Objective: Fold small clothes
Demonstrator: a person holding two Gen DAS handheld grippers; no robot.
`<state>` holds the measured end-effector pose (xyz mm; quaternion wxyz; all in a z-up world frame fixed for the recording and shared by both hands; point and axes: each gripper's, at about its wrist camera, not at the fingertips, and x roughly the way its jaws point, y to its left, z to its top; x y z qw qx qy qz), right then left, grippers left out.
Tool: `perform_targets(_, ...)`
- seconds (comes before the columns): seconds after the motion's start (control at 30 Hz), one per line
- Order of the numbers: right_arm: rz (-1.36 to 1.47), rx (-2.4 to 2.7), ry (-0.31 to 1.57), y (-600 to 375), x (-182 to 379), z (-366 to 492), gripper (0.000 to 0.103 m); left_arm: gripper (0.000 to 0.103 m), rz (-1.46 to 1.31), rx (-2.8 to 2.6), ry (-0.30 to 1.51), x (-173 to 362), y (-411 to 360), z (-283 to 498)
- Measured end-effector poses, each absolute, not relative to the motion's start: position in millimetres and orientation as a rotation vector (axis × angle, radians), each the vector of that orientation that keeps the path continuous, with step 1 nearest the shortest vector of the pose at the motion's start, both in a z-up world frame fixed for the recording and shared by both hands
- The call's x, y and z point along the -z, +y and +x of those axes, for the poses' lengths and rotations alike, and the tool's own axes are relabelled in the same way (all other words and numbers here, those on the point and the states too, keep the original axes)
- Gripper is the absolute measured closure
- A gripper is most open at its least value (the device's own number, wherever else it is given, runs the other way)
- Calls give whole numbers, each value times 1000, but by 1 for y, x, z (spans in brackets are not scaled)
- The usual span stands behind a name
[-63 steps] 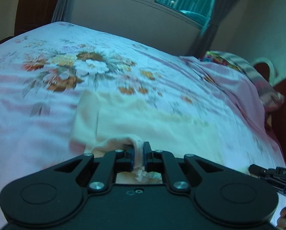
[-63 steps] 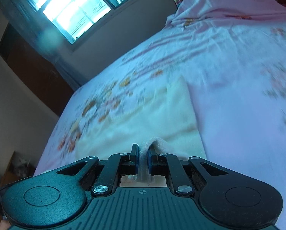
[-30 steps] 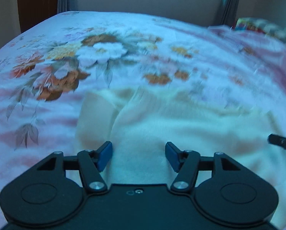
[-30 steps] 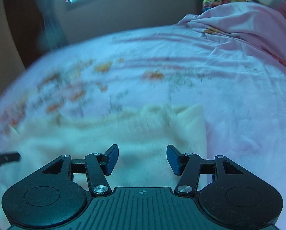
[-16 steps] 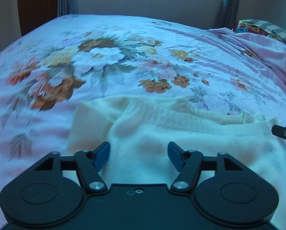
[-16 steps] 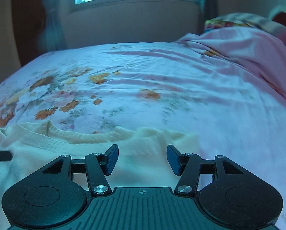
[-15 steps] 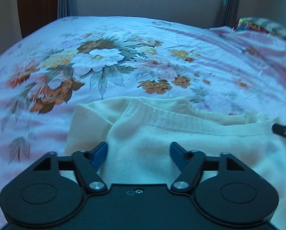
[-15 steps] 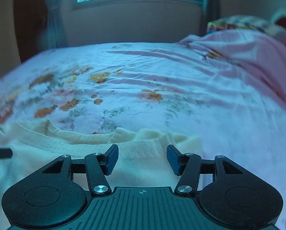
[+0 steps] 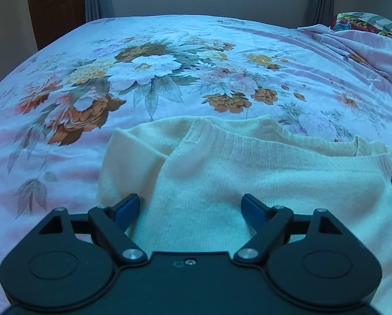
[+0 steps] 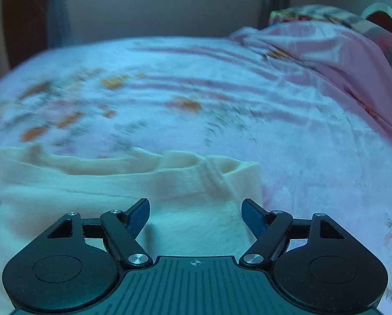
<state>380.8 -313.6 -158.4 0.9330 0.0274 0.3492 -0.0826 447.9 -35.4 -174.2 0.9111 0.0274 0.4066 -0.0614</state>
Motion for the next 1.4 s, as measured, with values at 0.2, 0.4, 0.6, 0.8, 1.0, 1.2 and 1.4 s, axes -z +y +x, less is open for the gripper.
perform_targets(0.2, 45, 45, 677, -277, 143, 326, 26, 28, 80, 163, 821, 163, -32, 408)
perform_targets(0.4, 43, 11, 711, -255, 164, 277, 26, 25, 158, 225, 809, 175, -34, 345)
perform_targets(0.6, 14, 44, 763, -255, 183, 255, 26, 25, 159, 194, 782, 176, -21, 314)
perform_targets(0.8, -13, 36, 791, -256, 192, 245, 24, 21, 78, 178, 833, 183, -5, 312)
perform_targets(1.0, 81, 45, 791, -268, 171, 239, 24, 27, 57, 173, 815, 169, 4, 303)
perform_targets(1.2, 48, 60, 839, -265, 178, 242, 24, 22, 95, 157, 856, 181, 1, 310)
perform_targets(1.4, 78, 67, 771, -262, 164, 234, 23, 27, 38, 164, 845, 172, 6, 303)
